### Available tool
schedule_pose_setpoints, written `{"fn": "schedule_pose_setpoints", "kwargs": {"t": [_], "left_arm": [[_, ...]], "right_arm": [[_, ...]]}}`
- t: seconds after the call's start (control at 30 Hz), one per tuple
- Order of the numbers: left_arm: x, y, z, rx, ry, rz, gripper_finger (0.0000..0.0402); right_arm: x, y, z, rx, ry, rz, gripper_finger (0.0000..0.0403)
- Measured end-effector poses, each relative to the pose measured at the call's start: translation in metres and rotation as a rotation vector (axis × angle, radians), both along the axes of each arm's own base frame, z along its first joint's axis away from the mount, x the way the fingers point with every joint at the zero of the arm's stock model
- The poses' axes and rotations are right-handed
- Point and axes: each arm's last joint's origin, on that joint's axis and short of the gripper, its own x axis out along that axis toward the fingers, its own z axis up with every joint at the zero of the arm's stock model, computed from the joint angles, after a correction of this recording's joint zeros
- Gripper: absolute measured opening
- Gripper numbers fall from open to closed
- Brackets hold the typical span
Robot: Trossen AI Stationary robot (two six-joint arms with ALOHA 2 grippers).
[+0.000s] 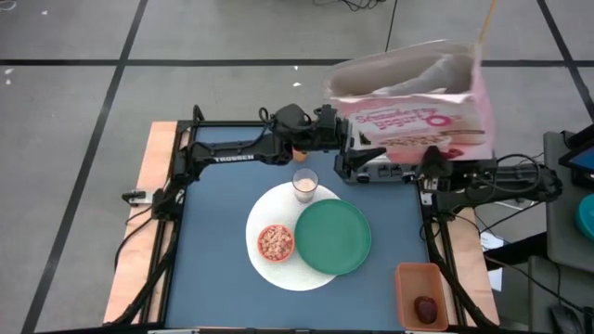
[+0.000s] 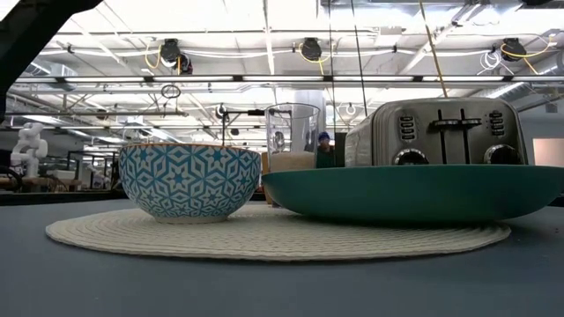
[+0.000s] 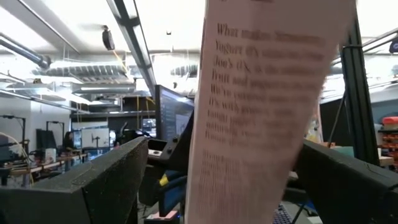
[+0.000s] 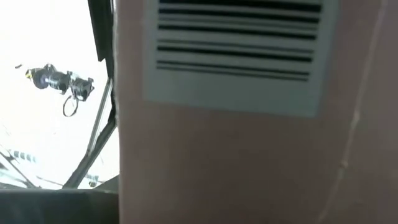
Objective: Arrange a breakfast setting
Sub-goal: Pour the cereal into the orange bowl
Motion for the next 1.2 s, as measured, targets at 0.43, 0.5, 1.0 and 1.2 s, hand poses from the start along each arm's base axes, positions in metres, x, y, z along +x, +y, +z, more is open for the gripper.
{"fn": "schedule_pose_setpoints", "kwargs": {"t": [0.43,0.5,1.0,1.2], "left_arm": [[0.0,-0.001,0.0,0.016,-0.005,0.009,0.0395],[0.0,-0.001,0.0,0.007,-0.003,0.003,0.0395],[-0.002,-0.01,0.005,0.115,-0.084,0.05,0.0395],[-0.004,-0.011,0.008,0.194,-0.144,0.098,0.0395]], "right_arm": [[0.009,-0.001,-0.004,0.002,0.033,-0.001,0.0219],[0.01,-0.001,-0.004,0.003,0.042,-0.001,0.0219],[0.014,-0.001,-0.006,-0.009,0.062,-0.027,0.0219],[0.015,-0.001,-0.007,-0.006,0.076,-0.023,0.0219]]}}
